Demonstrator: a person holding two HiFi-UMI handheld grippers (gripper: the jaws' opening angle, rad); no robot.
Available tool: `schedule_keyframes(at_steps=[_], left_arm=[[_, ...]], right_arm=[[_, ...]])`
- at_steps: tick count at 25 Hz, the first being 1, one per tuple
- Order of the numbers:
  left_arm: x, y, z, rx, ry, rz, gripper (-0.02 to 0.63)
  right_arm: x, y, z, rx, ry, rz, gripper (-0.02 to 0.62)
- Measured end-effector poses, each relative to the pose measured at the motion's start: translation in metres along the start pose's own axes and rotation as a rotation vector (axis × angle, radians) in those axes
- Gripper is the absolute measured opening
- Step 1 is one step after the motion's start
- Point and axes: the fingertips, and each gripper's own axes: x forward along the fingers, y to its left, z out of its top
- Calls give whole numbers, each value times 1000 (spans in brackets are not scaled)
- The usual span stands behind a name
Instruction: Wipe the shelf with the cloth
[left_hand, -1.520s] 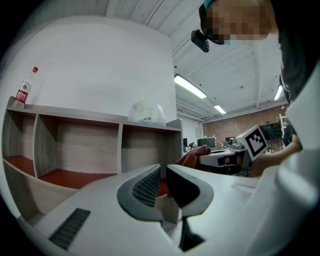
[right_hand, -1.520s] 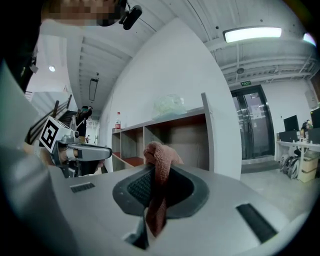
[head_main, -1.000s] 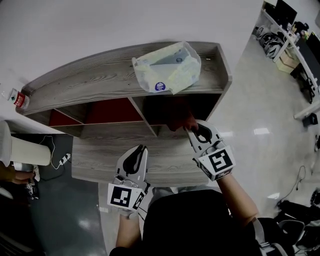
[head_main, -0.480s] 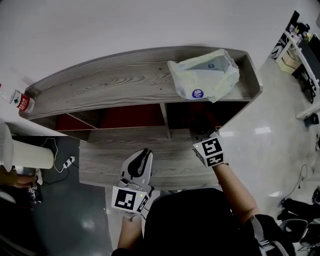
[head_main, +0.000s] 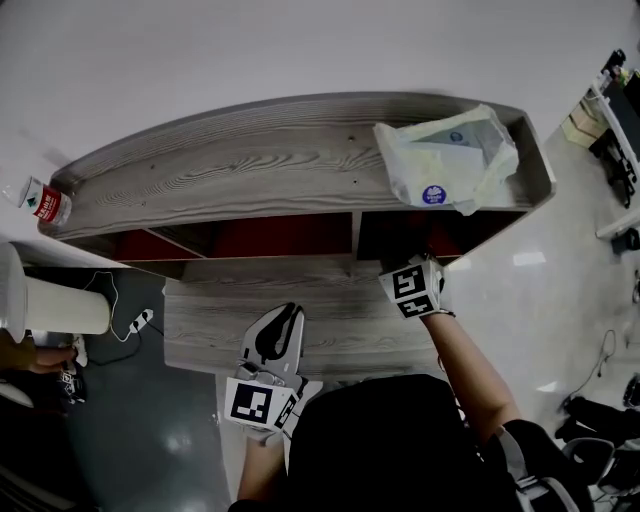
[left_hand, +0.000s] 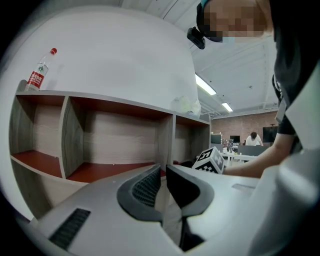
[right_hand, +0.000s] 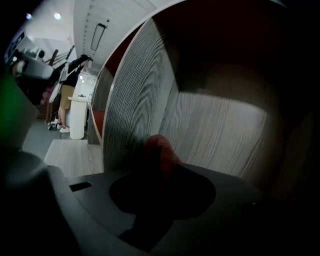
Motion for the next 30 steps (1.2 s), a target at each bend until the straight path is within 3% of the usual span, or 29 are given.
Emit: schedule_keyframes(at_steps=[11, 17, 30], left_arm=[[-1, 16, -12, -23, 23, 25, 43], [2, 10, -16, -29, 25, 15, 43], [11, -8, -19, -24, 35, -19, 43]], right_arm=[[21, 15, -5, -229, 27, -49, 28], [14, 1, -14, -204, 54, -80, 29], [-13, -70, -48, -102, 157, -244, 29]])
